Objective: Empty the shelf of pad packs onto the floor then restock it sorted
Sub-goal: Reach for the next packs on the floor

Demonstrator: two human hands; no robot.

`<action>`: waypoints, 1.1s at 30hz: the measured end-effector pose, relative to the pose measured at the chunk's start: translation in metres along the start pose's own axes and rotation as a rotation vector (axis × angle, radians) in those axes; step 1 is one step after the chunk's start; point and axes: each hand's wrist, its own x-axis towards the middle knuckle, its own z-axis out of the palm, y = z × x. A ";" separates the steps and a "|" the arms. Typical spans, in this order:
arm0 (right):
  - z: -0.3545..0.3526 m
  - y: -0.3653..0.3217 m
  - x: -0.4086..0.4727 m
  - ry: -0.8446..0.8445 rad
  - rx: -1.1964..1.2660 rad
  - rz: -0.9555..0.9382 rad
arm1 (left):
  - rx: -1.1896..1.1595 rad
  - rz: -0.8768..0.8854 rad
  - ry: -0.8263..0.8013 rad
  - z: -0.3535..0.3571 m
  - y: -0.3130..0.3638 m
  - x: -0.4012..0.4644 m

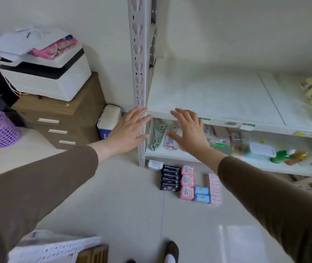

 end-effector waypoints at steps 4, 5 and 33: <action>0.077 0.020 -0.033 -0.110 0.018 0.078 | -0.018 -0.020 -0.100 0.079 -0.028 -0.031; 0.096 0.027 -0.040 -0.140 0.031 0.095 | -0.007 -0.028 -0.119 0.098 -0.034 -0.037; 0.621 0.176 -0.061 -0.533 0.027 0.386 | -0.163 -0.273 -0.358 0.604 -0.200 -0.036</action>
